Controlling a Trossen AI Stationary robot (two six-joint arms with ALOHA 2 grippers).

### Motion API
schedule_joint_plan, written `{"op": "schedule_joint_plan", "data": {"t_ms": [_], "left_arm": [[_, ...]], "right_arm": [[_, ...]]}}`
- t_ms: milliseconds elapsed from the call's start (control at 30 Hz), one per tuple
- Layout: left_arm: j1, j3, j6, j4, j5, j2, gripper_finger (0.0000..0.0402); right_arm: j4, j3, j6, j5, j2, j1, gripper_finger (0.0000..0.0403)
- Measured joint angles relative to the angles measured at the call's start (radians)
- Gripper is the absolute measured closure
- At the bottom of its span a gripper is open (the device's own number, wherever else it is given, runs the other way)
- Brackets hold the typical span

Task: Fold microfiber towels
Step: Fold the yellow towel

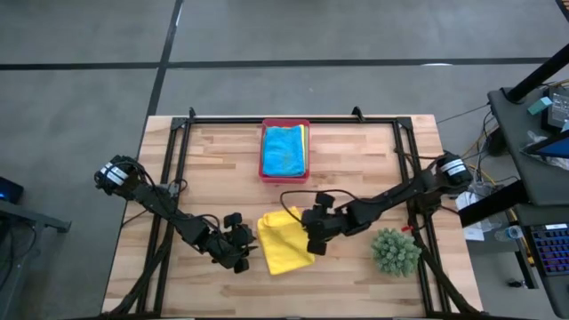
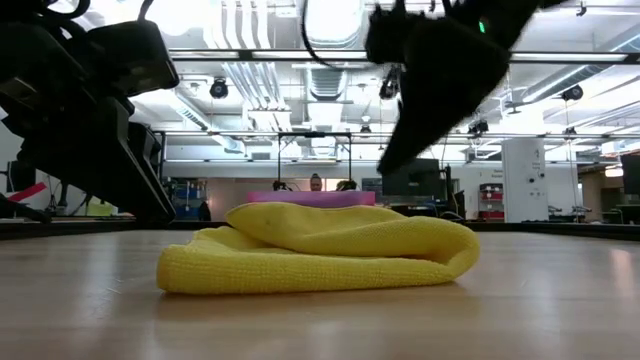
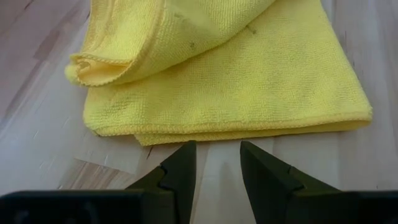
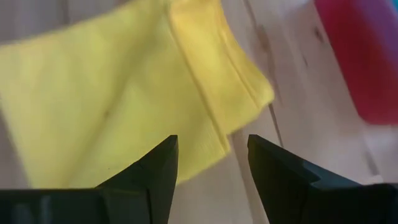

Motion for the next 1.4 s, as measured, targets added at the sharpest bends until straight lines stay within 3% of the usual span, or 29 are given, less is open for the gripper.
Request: {"op": "schedule_joint_plan", "data": {"t_ms": [333,467,733,933,1233,1400], "left_arm": [[0.000,-0.005,0.000,0.006,0.000,0.000,0.0292],[0.000,-0.024,-0.007,0.058,0.000,0.000,0.0292],[-0.001,-0.069,-0.009,0.188,0.032,0.000,0.0292],[-0.001,-0.069,-0.009,0.198,0.032,0.027,0.0292],[-0.002,-0.068,-0.009,0.286,0.008,0.143,0.0292],[-0.001,-0.067,-0.004,0.334,-0.010,0.162,0.0292]], "right_arm": [[0.392,-0.262,0.069,-0.019,-0.023,-0.031,0.0218],[0.511,-0.308,0.102,-0.056,-0.012,-0.040,0.0218],[0.588,-0.322,0.122,-0.080,0.030,-0.042,0.0232],[0.681,-0.322,0.110,-0.122,0.049,-0.040,0.0276],[0.730,-0.305,0.108,-0.181,0.043,-0.031,0.0379],[0.726,-0.259,0.085,-0.189,0.043,-0.003,0.0393]]}}
